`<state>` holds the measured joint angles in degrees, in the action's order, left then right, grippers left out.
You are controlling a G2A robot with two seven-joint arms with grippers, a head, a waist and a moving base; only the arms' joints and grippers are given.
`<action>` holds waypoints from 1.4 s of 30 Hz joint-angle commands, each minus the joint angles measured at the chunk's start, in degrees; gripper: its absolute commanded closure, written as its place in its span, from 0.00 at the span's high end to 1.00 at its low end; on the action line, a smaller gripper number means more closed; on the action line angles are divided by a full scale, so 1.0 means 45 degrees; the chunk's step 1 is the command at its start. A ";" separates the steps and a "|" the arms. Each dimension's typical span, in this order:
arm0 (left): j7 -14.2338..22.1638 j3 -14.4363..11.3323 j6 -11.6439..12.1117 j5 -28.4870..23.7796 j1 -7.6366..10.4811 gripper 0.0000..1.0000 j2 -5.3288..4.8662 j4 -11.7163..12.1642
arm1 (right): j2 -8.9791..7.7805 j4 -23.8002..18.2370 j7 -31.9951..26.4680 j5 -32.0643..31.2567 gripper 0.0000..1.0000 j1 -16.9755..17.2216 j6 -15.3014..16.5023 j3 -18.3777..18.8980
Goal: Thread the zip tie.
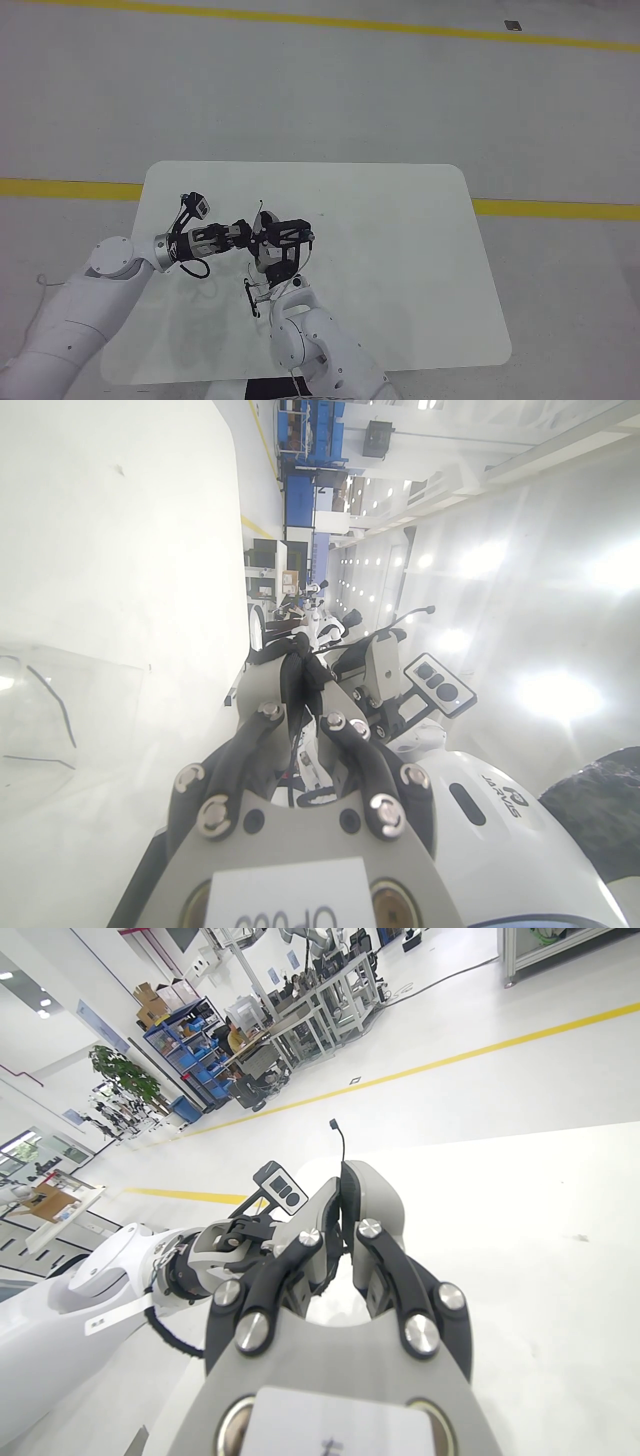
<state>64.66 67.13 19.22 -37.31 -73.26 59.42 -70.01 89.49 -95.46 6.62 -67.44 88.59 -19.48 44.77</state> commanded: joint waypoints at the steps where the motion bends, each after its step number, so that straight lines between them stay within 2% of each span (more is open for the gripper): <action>1: 0.0000 0.0000 0.0000 0.0000 0.0000 0.00 0.0000 0.0000 | -0.0003 0.0002 0.0010 0.0014 0.00 -0.0006 0.0000 -0.0009; 25: 0.0000 0.0000 0.0000 0.0000 0.0000 0.00 0.0000 0.0000 | -0.0015 0.0029 -0.0030 0.0061 0.00 -0.0007 0.0000 -0.0019; 42: 0.0000 0.0000 0.0000 0.0000 0.0000 0.00 0.0000 0.0000 | 0.0078 -0.0147 -0.0203 -0.0521 0.00 0.0332 0.0000 0.0482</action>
<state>64.66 67.13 19.22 -37.31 -73.26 59.42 -70.01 89.86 -96.09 5.78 -69.76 90.02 -19.48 46.88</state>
